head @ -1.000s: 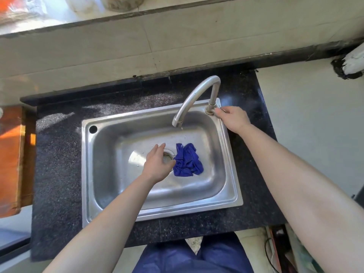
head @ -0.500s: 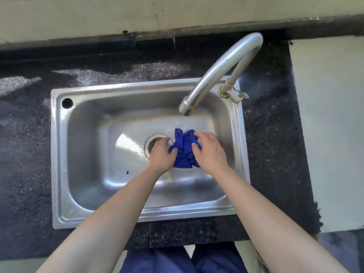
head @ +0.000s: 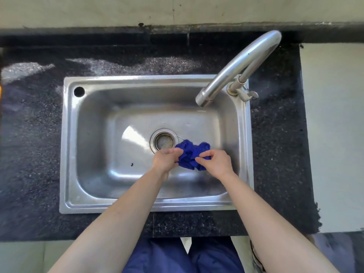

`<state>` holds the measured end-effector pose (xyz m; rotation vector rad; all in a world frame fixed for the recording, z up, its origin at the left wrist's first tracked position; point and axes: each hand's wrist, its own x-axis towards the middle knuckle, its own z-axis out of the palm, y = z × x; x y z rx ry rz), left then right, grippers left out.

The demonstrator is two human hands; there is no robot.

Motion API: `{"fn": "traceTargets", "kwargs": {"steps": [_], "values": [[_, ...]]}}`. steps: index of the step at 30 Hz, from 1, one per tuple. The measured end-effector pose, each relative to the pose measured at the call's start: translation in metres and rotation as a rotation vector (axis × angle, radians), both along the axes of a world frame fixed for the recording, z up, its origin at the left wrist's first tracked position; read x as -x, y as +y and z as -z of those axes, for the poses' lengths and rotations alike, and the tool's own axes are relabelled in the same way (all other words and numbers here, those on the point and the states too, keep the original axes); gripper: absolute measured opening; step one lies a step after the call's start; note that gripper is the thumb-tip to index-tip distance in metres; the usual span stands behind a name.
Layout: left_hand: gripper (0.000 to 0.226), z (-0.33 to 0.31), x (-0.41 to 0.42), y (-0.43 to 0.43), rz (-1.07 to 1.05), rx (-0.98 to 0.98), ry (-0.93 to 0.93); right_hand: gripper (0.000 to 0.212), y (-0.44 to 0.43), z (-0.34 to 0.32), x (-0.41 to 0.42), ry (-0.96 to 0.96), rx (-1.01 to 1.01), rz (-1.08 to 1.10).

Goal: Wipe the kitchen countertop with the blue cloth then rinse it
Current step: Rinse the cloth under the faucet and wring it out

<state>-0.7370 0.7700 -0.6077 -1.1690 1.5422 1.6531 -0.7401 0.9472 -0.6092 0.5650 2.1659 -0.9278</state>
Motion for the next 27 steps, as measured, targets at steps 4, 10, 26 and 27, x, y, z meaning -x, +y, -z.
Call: {"fn": "traceTargets", "kwargs": {"steps": [4,10,26,27], "values": [[0.017,-0.021,-0.003,-0.024,-0.014,-0.117,0.03,0.032,-0.003,-0.016,-0.001,0.011,0.016,-0.148],[0.023,-0.09,0.009,-0.058,0.263,-0.187,0.216,0.067,-0.041,-0.056,0.015,0.184,0.094,-0.332],[0.02,-0.254,0.042,-0.173,0.18,0.054,0.722,0.033,-0.141,-0.188,0.025,0.555,0.275,-0.163],[0.02,-0.258,0.042,-0.178,0.152,0.046,0.739,0.031,-0.145,-0.191,0.025,0.57,0.278,-0.143]]}}
